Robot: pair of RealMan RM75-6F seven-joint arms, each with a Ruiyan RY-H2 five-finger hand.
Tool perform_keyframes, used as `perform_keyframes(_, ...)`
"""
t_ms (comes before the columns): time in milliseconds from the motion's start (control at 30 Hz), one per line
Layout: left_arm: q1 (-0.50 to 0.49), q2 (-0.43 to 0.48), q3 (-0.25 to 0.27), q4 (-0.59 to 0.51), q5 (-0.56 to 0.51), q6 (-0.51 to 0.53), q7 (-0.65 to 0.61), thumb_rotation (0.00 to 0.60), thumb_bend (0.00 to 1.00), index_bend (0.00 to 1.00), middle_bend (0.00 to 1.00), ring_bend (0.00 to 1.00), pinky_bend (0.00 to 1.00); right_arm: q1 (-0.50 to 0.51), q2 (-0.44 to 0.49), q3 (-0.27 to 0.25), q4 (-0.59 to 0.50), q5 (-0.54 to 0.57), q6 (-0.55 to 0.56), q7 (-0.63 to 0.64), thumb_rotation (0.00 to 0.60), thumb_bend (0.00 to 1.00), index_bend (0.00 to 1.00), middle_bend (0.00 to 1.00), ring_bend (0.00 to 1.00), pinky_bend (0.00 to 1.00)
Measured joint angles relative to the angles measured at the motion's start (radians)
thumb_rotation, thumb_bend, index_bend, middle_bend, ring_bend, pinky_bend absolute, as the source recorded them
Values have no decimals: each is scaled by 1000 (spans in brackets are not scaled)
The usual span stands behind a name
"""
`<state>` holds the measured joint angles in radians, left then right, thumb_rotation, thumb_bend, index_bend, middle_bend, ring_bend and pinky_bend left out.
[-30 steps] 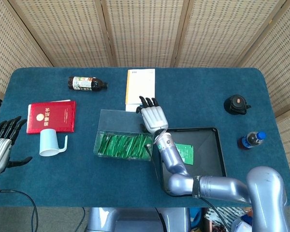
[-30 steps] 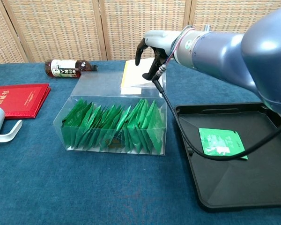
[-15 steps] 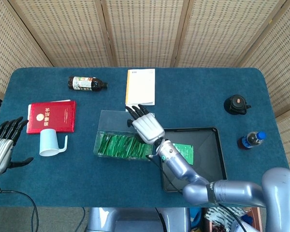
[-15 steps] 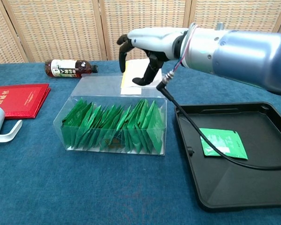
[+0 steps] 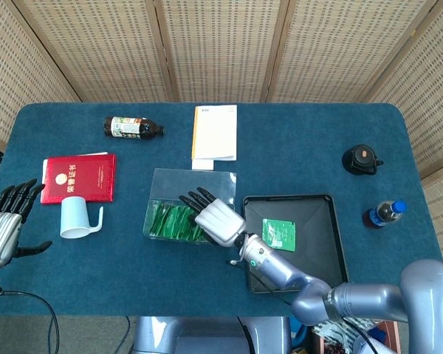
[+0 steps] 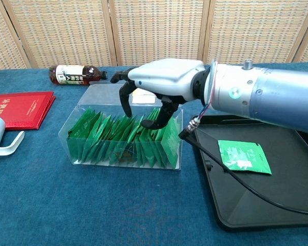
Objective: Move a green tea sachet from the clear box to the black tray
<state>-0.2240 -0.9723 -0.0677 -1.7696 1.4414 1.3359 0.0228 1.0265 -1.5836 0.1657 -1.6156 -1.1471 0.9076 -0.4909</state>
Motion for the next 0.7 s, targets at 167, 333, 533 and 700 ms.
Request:
perform_keyframes(167, 1, 3, 0, 0, 0, 2, -6, 600, 21, 0, 0, 0, 0, 5, -39, -4, 42, -13, 4, -17, 600, 551, 465, 114, 0, 115)
perform_keyframes(333, 1, 5, 0, 1, 1, 2, -12, 600, 21, 0, 0, 0, 0, 5, -61, -15, 61, -28, 6, -32, 600, 552, 473, 114, 0, 126)
perform_keyframes(533, 0, 7, -1, 2, 1, 1, -18, 600, 21, 0, 0, 0, 0, 1, -78, -17, 69, -46, 8, -30, 600, 552, 476, 115, 0, 129)
perform_keyframes(700, 1, 9, -1, 2, 1, 3, -23, 600, 21, 0, 0, 0, 0, 1, -80, -22, 84, -59, 6, -35, 600, 552, 476, 114, 0, 129)
